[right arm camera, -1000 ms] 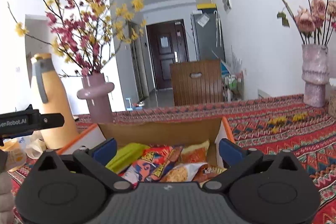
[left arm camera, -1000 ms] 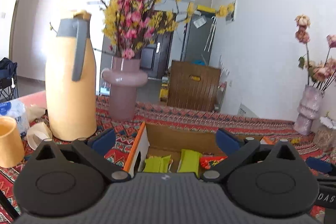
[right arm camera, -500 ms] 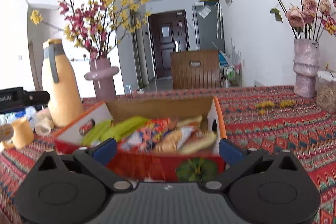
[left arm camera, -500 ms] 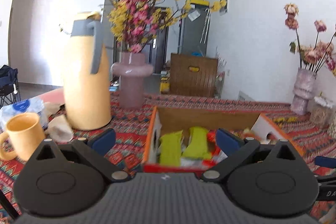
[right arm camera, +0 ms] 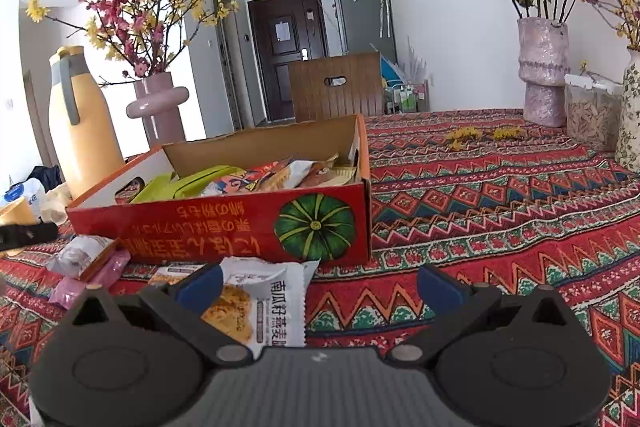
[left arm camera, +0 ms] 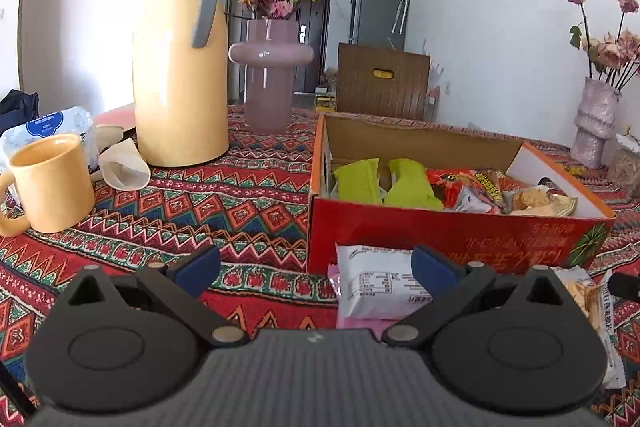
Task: Organize snacks
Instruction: 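Withdraw both grippers from the box back to the snack pile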
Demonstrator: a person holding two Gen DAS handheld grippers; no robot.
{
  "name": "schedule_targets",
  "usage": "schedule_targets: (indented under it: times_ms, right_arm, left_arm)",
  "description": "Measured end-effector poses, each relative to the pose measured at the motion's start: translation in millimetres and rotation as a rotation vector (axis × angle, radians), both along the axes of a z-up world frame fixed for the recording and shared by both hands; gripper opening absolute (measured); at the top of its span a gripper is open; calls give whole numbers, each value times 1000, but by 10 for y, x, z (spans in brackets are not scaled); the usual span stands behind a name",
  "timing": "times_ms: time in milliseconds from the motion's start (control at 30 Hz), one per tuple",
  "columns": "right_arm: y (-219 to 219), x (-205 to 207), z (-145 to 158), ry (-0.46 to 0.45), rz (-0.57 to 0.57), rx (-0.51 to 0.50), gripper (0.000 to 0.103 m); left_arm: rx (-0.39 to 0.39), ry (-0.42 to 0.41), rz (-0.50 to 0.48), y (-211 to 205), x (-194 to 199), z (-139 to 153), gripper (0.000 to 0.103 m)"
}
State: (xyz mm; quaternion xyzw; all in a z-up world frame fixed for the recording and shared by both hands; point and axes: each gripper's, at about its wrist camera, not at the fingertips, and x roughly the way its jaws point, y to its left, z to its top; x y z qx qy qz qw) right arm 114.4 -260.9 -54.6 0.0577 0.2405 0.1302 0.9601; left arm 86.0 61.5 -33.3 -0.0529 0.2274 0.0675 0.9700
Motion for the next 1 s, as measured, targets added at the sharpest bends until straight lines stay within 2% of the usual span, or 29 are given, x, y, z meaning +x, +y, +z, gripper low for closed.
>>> schedule_targets:
  times_ms: [200,833,1000]
  right_arm:
    - [12,41,-20,27,10,0,103]
    - [59,66,-13,44,-21,-29,103]
    - [187,54,40,66,22,-10,103]
  left_arm:
    - [10,-4,-7,-31,-7,-5,103]
    - [-50,-10,-2,52,-23,7,103]
    - [-56,-9,1,67,-24,5,103]
